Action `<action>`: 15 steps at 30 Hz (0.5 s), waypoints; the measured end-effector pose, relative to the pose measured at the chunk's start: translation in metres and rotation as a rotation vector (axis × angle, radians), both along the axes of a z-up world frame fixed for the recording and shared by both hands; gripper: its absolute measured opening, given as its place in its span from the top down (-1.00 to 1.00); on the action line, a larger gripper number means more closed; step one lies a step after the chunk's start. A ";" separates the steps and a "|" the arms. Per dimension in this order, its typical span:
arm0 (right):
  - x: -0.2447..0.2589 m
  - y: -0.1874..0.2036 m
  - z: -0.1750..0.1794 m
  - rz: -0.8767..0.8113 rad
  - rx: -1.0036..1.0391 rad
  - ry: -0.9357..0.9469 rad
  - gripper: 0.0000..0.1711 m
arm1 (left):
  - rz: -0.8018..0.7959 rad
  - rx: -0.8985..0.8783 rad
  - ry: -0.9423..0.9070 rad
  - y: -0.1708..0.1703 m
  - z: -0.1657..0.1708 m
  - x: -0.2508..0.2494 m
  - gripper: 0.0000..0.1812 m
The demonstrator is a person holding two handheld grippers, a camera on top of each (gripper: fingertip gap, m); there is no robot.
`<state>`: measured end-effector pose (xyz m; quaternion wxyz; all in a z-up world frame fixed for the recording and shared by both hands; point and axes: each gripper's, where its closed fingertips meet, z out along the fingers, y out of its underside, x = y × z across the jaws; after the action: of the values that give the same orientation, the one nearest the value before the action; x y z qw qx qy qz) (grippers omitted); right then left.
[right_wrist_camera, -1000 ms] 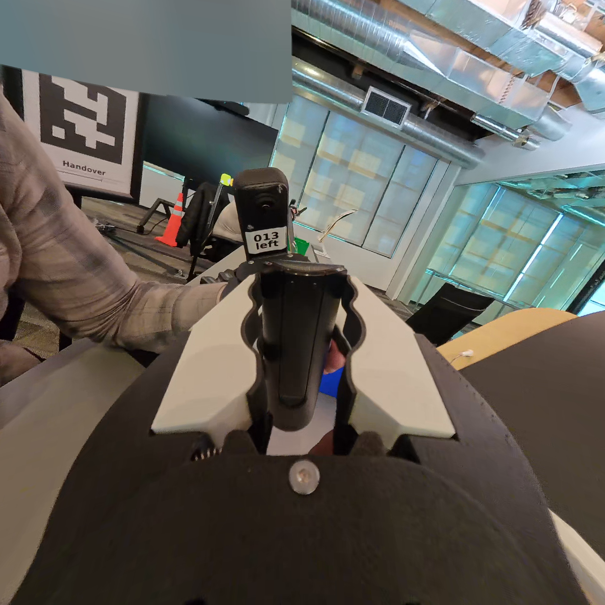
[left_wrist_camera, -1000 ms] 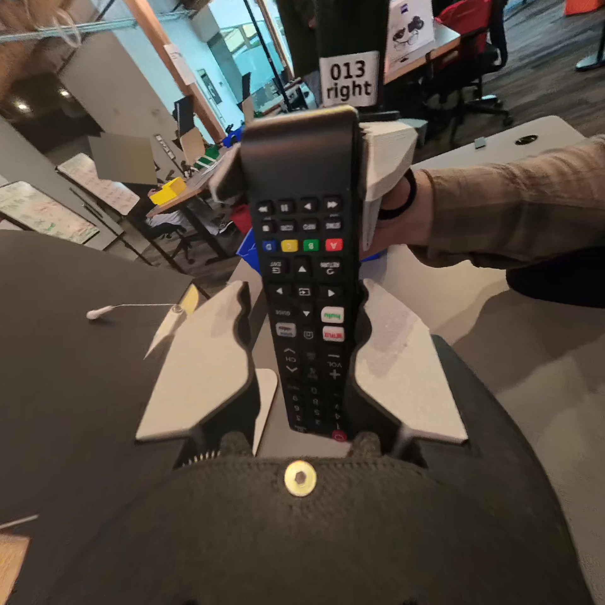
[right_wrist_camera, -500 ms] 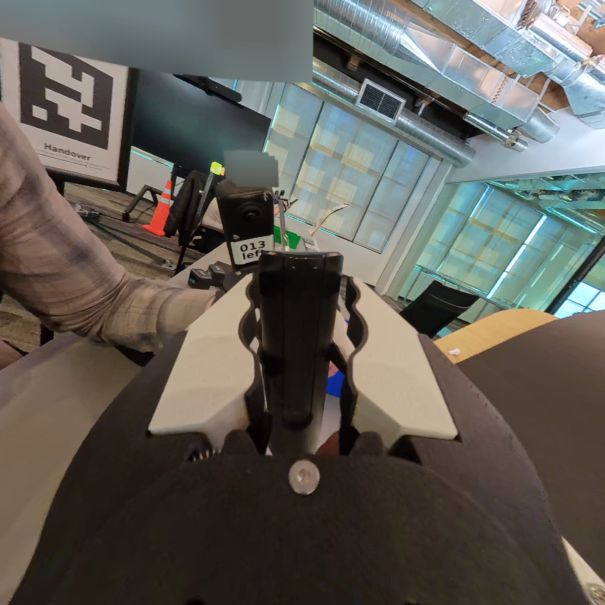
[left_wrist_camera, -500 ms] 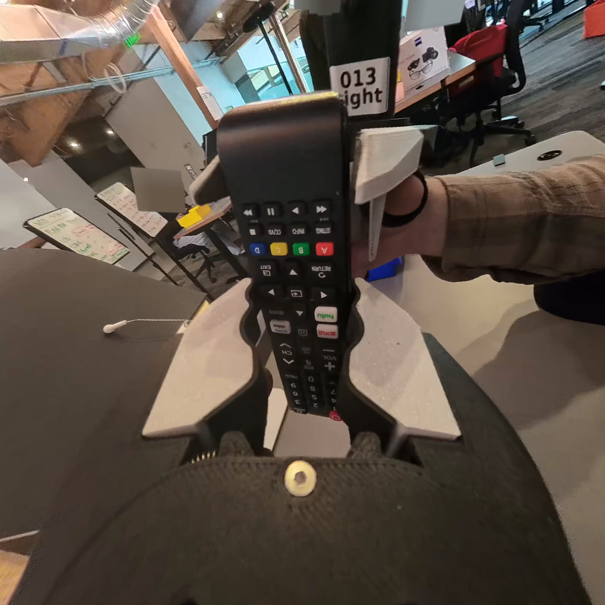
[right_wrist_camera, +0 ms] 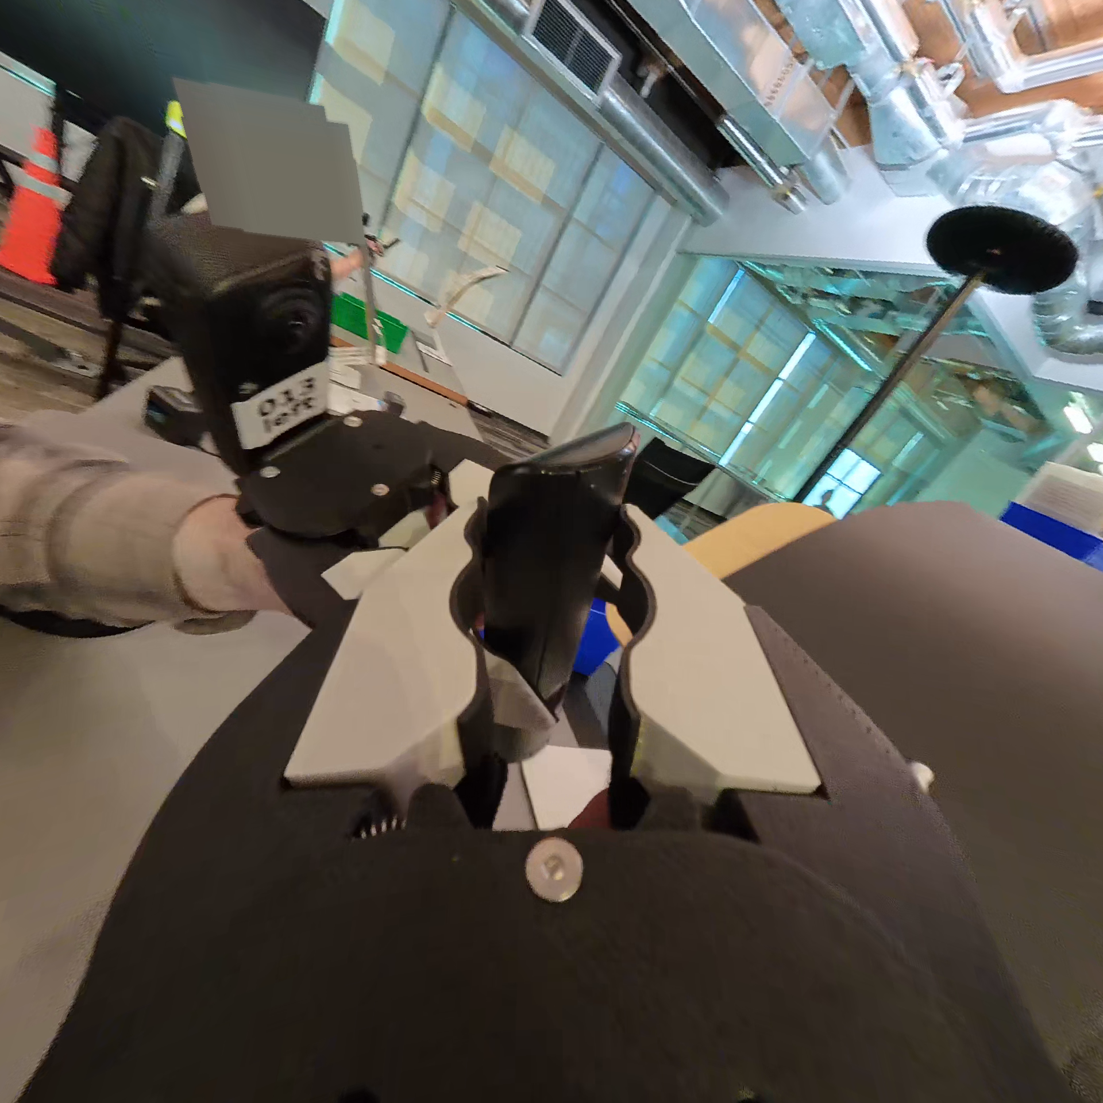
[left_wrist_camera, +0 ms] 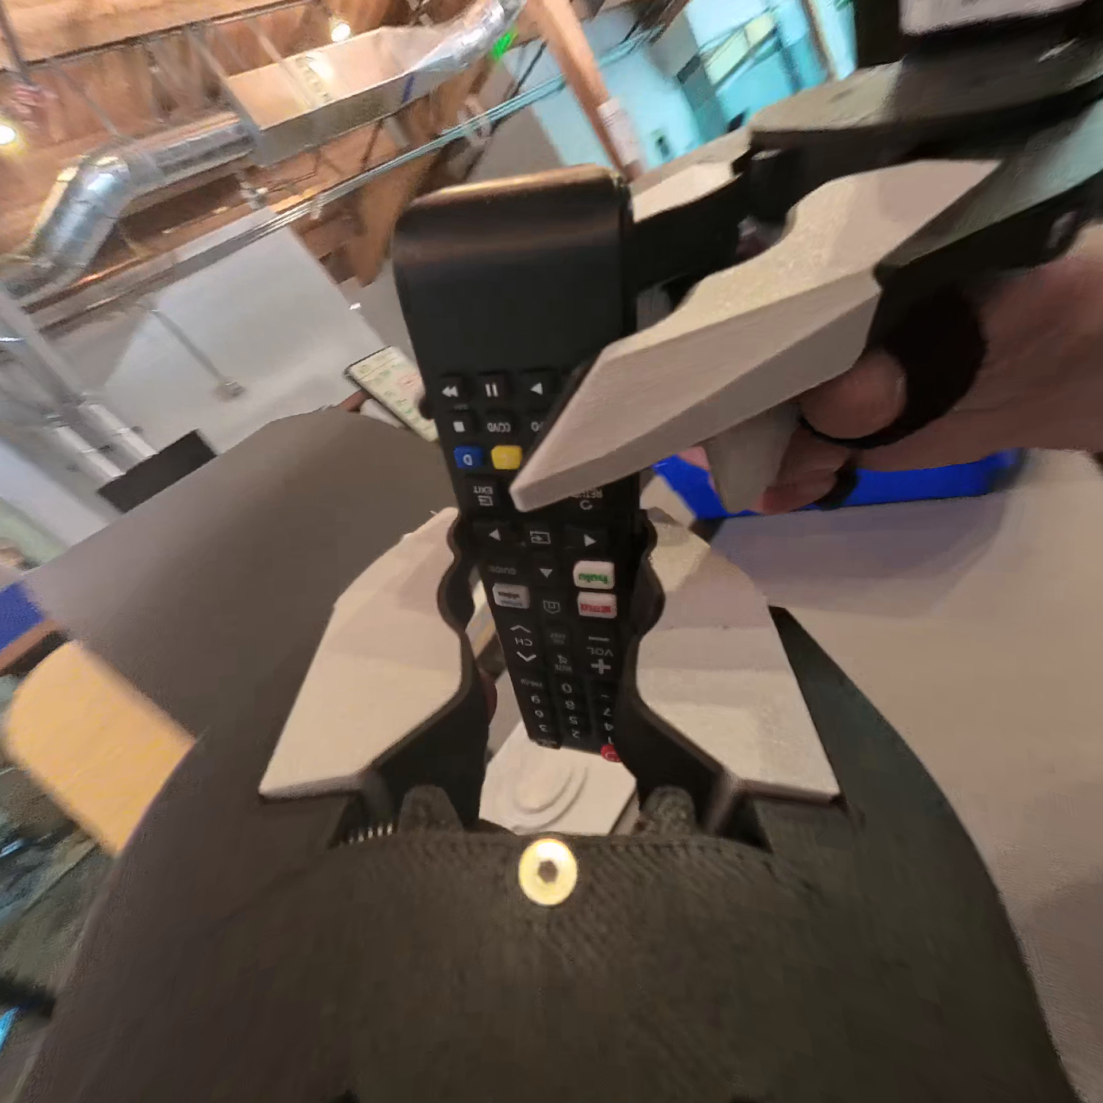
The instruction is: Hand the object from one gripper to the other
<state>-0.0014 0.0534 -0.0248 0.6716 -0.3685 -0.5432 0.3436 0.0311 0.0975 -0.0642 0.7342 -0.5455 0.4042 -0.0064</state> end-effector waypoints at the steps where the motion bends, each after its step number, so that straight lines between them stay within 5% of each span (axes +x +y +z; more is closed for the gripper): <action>1: -0.001 0.003 0.001 -0.032 0.003 0.009 0.57 | 0.056 0.028 0.004 0.003 0.003 -0.005 0.44; 8: -0.007 0.015 0.009 -0.138 -0.093 0.115 0.71 | 0.320 0.199 0.091 0.012 0.016 -0.028 0.43; 15: -0.005 0.019 0.008 -0.101 -0.174 0.137 0.73 | 0.300 0.188 0.154 0.017 0.012 -0.026 0.34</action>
<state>-0.0061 0.0725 -0.0164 0.6892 -0.4278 -0.4451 0.3794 0.0054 0.1143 -0.0526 0.7416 -0.5275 0.3721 0.1828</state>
